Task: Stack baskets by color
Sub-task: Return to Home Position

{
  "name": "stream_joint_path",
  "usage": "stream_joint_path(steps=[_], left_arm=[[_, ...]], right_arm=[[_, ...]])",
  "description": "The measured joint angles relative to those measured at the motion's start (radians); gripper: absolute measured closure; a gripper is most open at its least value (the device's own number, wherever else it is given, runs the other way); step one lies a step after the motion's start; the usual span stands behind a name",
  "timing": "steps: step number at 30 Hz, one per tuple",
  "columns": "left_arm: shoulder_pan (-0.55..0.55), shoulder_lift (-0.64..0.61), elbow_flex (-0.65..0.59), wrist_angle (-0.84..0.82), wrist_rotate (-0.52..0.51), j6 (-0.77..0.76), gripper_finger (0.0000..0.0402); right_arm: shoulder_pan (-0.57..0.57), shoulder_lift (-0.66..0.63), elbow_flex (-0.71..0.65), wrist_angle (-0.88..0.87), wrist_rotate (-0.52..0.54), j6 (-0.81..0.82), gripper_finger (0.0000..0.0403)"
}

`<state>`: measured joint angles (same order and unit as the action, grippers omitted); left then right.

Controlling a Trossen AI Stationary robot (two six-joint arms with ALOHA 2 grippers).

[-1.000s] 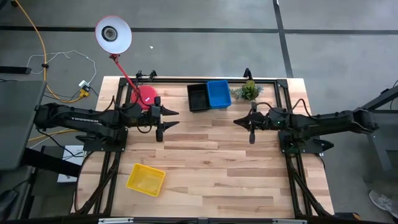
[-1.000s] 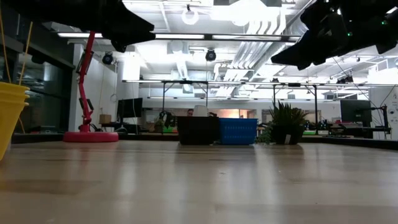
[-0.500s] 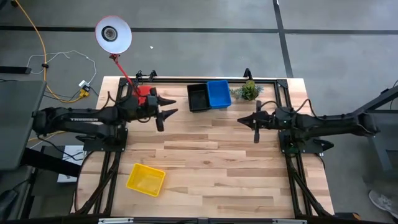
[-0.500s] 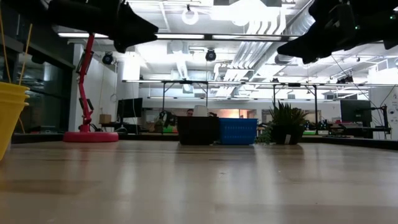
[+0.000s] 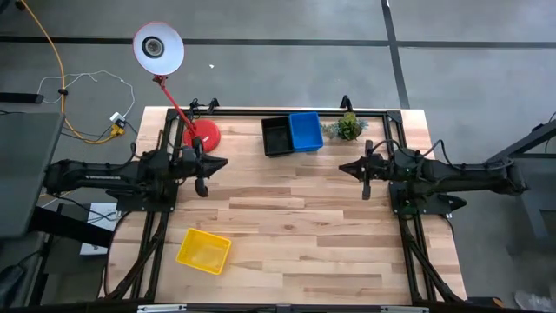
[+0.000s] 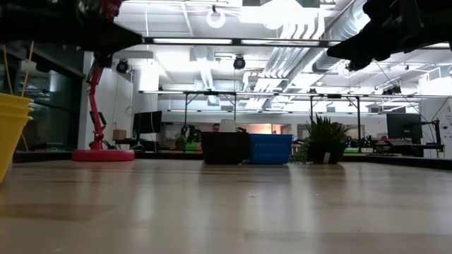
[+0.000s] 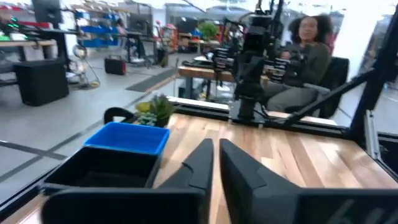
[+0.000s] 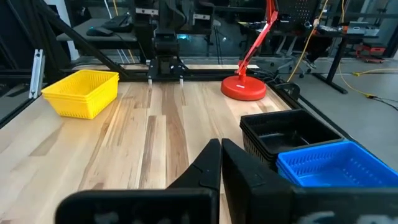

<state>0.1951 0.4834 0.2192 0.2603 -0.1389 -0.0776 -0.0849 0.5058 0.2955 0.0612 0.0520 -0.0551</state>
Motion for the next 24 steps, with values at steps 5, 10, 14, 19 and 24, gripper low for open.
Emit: stream_joint_path(steps=[5, 10, 14, 19, 24], left_arm=[[0.013, -0.166, -0.105, -0.001, -0.002, -0.017, 0.0393], [0.014, -0.277, -0.143, -0.031, 0.047, -0.028, 0.0400], [0.013, -0.322, -0.173, -0.049, 0.052, -0.051, 0.0401], [0.013, -0.348, -0.209, -0.115, 0.041, -0.073, 0.0401], [0.013, -0.349, -0.209, -0.164, 0.036, -0.103, 0.0401]], right_arm=[[-0.011, -0.059, 0.000, -0.061, 0.012, 0.033, 0.0403], [-0.033, -0.146, 0.000, -0.126, 0.018, 0.074, 0.0403], [-0.044, -0.221, 0.000, -0.185, 0.026, 0.080, 0.0403], [-0.054, -0.326, 0.000, -0.285, 0.059, 0.100, 0.0403], [-0.054, -0.418, 0.000, -0.280, 0.085, 0.119, 0.0403]])
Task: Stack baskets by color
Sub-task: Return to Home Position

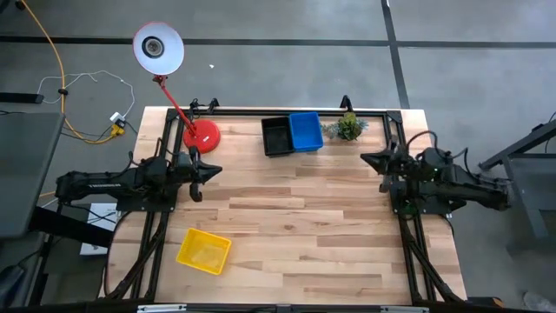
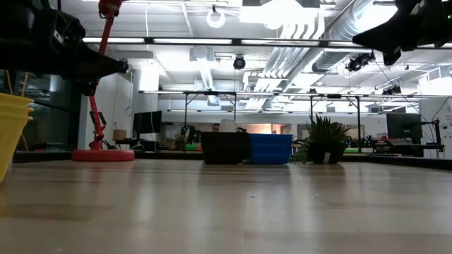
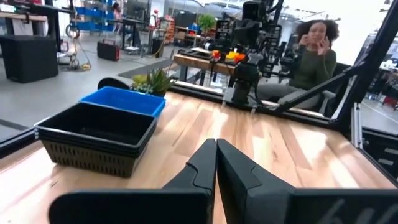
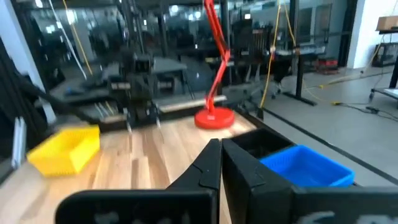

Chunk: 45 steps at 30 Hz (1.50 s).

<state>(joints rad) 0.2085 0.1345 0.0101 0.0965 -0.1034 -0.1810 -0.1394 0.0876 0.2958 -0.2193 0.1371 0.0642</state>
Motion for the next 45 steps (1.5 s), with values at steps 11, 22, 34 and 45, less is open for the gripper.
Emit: stream_joint_path(steps=[11, 22, 34, 45], left_arm=[[0.000, 0.000, 0.001, 0.023, 0.002, 0.017, 0.0401], [0.000, 0.000, 0.002, -0.009, 0.009, 0.053, 0.0401], [0.000, 0.049, 0.003, -0.070, -0.015, 0.106, 0.0401], [0.000, 0.060, 0.003, -0.070, -0.026, 0.106, 0.0401]], right_arm=[[0.001, -0.051, -0.180, 0.275, -0.069, 0.056, 0.0403], [0.031, -0.049, -0.285, 0.360, -0.015, 0.017, 0.0403], [0.056, -0.042, -0.286, 0.255, -0.008, -0.067, 0.0403], [0.055, -0.042, -0.286, 0.256, 0.000, -0.091, 0.0403]])
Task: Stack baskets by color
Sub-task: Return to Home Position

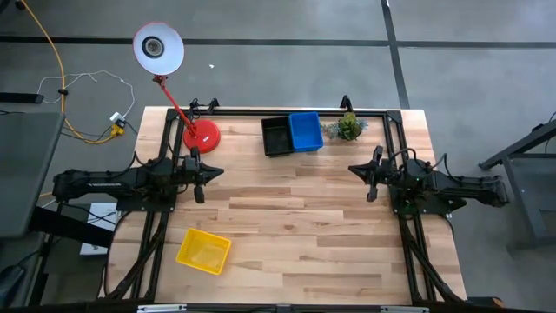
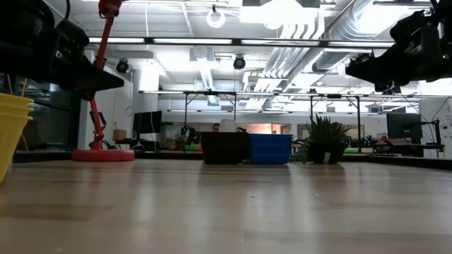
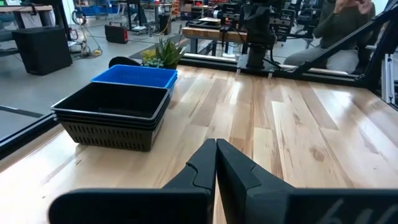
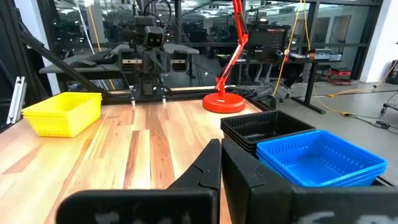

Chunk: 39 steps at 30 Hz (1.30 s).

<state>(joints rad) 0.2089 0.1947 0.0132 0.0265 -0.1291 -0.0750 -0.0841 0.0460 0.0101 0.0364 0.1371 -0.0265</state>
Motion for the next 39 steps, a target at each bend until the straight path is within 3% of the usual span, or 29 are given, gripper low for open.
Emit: stream_joint_path(steps=[14, 23, 39], left_arm=[[-0.012, -0.025, 0.000, 0.001, -0.001, 0.000, 0.0401], [-0.030, -0.195, 0.000, 0.004, 0.013, 0.000, 0.0401], [-0.034, -0.192, 0.000, -0.005, 0.040, 0.000, 0.0401]], right_arm=[[0.000, 0.000, 0.000, -0.001, -0.001, 0.000, 0.0403], [0.000, -0.045, 0.000, 0.001, -0.001, 0.000, 0.0402], [0.000, -0.044, 0.000, 0.000, 0.001, 0.000, 0.0402]])
